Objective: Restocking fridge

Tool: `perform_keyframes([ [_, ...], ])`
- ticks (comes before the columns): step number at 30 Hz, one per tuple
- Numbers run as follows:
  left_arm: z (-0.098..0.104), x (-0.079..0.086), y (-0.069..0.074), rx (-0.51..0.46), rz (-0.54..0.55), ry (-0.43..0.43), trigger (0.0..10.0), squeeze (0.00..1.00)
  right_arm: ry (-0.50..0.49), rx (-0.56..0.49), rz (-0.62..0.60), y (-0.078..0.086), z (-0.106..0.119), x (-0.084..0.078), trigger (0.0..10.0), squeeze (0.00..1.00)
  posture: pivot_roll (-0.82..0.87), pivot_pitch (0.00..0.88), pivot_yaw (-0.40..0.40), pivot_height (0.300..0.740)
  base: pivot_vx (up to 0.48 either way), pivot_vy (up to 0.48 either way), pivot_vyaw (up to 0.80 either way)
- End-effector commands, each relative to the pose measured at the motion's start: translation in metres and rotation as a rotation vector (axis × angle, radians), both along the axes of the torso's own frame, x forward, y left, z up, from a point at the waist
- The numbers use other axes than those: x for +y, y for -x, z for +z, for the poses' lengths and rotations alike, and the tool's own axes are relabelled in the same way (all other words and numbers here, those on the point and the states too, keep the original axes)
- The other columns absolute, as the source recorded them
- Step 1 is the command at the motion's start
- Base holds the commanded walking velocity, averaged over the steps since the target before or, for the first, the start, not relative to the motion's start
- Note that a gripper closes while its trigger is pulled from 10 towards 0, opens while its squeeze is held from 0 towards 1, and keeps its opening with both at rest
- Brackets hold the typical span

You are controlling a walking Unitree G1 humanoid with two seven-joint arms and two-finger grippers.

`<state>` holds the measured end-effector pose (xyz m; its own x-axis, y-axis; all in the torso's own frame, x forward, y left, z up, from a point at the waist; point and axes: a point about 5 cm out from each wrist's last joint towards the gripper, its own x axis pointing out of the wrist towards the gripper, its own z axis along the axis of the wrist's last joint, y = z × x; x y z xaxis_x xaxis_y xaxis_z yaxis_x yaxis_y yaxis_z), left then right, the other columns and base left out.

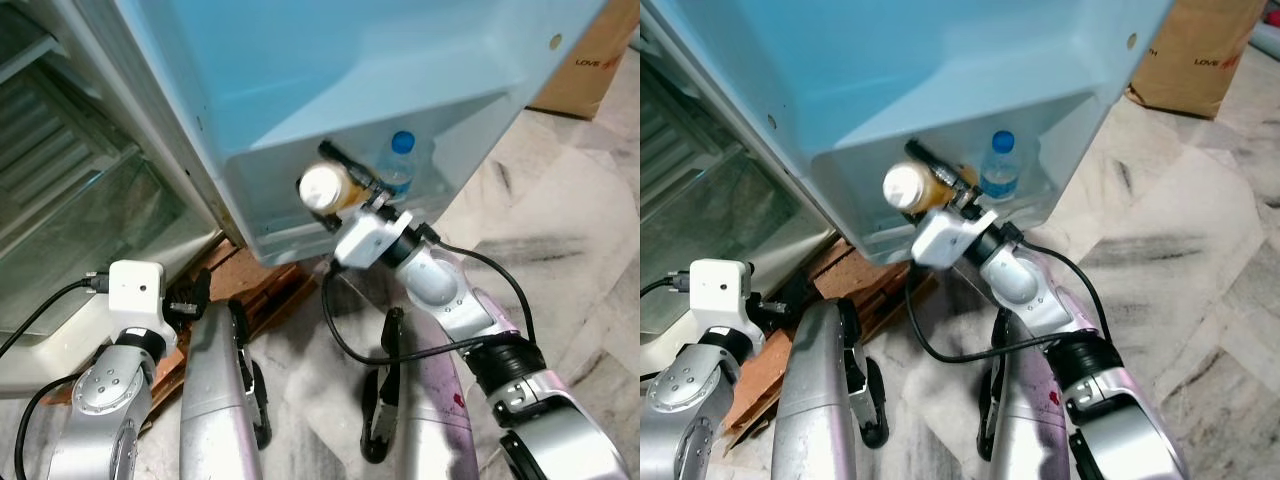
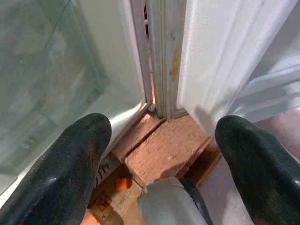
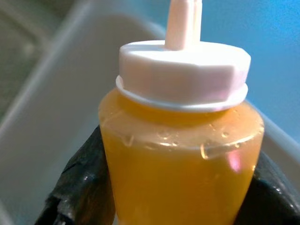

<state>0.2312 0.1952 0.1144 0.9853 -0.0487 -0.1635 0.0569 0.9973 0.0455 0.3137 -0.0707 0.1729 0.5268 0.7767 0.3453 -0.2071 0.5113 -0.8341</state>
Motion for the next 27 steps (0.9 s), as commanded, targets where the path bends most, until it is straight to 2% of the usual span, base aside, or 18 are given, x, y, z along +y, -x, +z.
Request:
perform_keyframes([
  [1, -0.007, 0.004, 0.004, 0.030, 0.009, -0.012, 10.0, 0.00, 0.061, -0.034, 0.028, 0.004, -0.008, 0.003, 10.0, 0.00, 0.17, 0.324, 0.025, 0.529, 0.000, 0.000, 0.00],
  [2, -0.007, 0.003, 0.003, 0.030, 0.008, -0.012, 10.0, 0.00, 0.082, -0.039, 0.021, 0.002, -0.011, 0.002, 10.0, 0.00, 0.17, 0.324, 0.025, 0.529, 0.000, 0.000, 0.00],
  [3, -0.007, 0.003, 0.003, 0.028, 0.006, -0.012, 10.0, 0.00, 0.161, -0.060, 0.006, -0.002, -0.019, 0.002, 10.0, 0.00, 0.17, 0.325, 0.029, 0.529, 0.000, 0.000, 0.00],
  [4, -0.007, 0.003, 0.002, 0.028, 0.006, -0.013, 10.0, 0.00, 0.193, -0.068, 0.002, -0.003, -0.022, 0.002, 10.0, 0.00, 0.17, 0.325, 0.029, 0.529, 0.000, 0.000, 0.00],
  [8, -0.007, 0.003, 0.003, 0.027, 0.005, -0.014, 10.0, 0.00, 0.254, -0.065, -0.028, -0.009, -0.031, 0.003, 10.0, 0.00, 0.18, 0.328, 0.031, 0.529, 0.000, 0.000, 0.00],
  [10, -0.007, 0.003, 0.004, 0.029, 0.005, -0.016, 10.0, 0.00, 0.308, -0.047, -0.055, -0.013, -0.043, 0.002, 10.0, 0.00, 0.19, 0.330, 0.031, 0.529, 0.000, 0.000, 0.00],
  [12, -0.008, 0.003, 0.005, 0.032, 0.006, -0.019, 10.0, 0.00, 0.343, 0.024, -0.107, -0.016, -0.061, -0.001, 10.0, 0.00, 0.19, 0.333, 0.031, 0.529, 0.000, 0.000, 0.00],
  [13, -0.008, 0.004, 0.006, 0.033, 0.006, -0.019, 10.0, 0.00, 0.331, 0.076, -0.131, -0.016, -0.066, -0.003, 10.0, 0.00, 0.19, 0.334, 0.032, 0.529, 0.000, 0.000, 0.00],
  [14, -0.008, 0.004, 0.006, 0.033, 0.006, -0.019, 10.0, 0.00, 0.331, 0.076, -0.131, -0.016, -0.066, -0.003, 10.0, 0.00, 0.19, 0.334, 0.032, 0.529, 0.000, 0.000, 0.00],
  [17, -0.008, 0.003, 0.006, 0.033, 0.004, -0.021, 10.0, 0.00, 0.303, 0.249, -0.176, -0.015, -0.082, -0.008, 10.0, 0.00, 0.20, 0.336, 0.034, 0.529, 0.000, 0.000, 0.00],
  [20, -0.008, 0.003, 0.006, 0.034, 0.003, -0.022, 10.0, 0.00, 0.277, 0.374, -0.193, -0.013, -0.092, -0.013, 10.0, 0.00, 0.20, 0.338, 0.034, 0.529, 0.000, 0.000, 0.00],
  [21, -0.008, 0.003, 0.006, 0.034, 0.003, -0.022, 10.0, 0.00, 0.277, 0.374, -0.193, -0.013, -0.092, -0.013, 10.0, 0.00, 0.20, 0.338, 0.034, 0.529, 0.000, 0.000, 0.00],
  [25, -0.008, 0.003, 0.006, 0.037, -0.001, -0.019, 10.0, 0.00, 0.186, 0.516, -0.191, -0.009, -0.101, -0.019, 10.0, 0.00, 0.19, 0.337, 0.033, 0.529, 0.000, 0.000, 0.00],
  [27, -0.008, 0.002, 0.006, 0.037, -0.002, -0.019, 10.0, 0.00, 0.171, 0.531, -0.190, -0.008, -0.102, -0.019, 10.0, 0.00, 0.19, 0.336, 0.033, 0.529, 0.000, 0.000, 0.00],
])
